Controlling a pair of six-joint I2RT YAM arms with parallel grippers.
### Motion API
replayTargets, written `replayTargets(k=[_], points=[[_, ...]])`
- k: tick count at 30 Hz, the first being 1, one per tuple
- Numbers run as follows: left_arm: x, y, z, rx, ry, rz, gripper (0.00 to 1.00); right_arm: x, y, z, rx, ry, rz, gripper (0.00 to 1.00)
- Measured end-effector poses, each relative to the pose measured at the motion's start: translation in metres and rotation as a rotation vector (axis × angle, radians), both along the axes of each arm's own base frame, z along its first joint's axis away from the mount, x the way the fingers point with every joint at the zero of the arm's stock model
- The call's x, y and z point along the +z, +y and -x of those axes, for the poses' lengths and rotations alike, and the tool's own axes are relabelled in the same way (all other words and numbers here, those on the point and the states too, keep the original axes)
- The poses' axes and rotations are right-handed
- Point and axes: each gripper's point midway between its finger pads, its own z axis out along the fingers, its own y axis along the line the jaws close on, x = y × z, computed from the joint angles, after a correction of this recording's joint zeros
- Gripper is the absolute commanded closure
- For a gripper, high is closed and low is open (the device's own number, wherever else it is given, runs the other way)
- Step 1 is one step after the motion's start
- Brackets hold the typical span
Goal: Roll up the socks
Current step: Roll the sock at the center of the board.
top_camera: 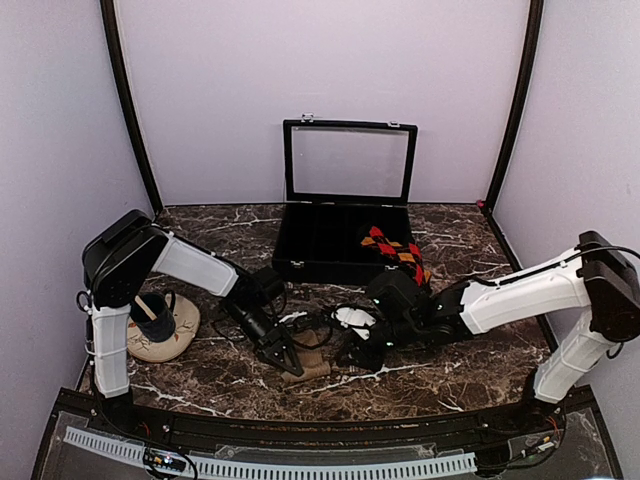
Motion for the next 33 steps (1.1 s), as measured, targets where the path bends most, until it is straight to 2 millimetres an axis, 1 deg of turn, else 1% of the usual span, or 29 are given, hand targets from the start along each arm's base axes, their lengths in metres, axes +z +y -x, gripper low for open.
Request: replayTargets(k=[3, 6, 9, 15, 19, 27, 33], points=[[-0.004, 0.004, 0.005, 0.002, 0.037, -0.002, 1.00, 0.009, 0.013, -0.002, 0.031, -0.063, -0.006, 0.71], [-0.008, 0.007, 0.011, 0.003, 0.068, -0.012, 1.00, 0.011, 0.022, 0.003, 0.068, -0.111, -0.001, 0.69], [-0.010, 0.011, 0.016, 0.004, 0.091, -0.015, 1.00, 0.008, 0.030, 0.012, 0.116, -0.141, 0.017, 0.63], [-0.012, 0.016, 0.019, 0.014, 0.127, -0.012, 1.00, -0.005, 0.042, 0.031, 0.212, -0.178, 0.071, 0.59], [-0.011, 0.017, 0.018, 0.020, 0.140, 0.000, 1.00, -0.008, 0.047, 0.039, 0.254, -0.199, 0.091, 0.56], [-0.008, 0.018, 0.017, 0.025, 0.158, 0.028, 1.00, -0.015, 0.056, 0.040, 0.304, -0.237, 0.122, 0.55], [-0.007, 0.019, 0.017, 0.024, 0.169, 0.047, 1.00, -0.022, 0.061, 0.038, 0.334, -0.256, 0.143, 0.60]])
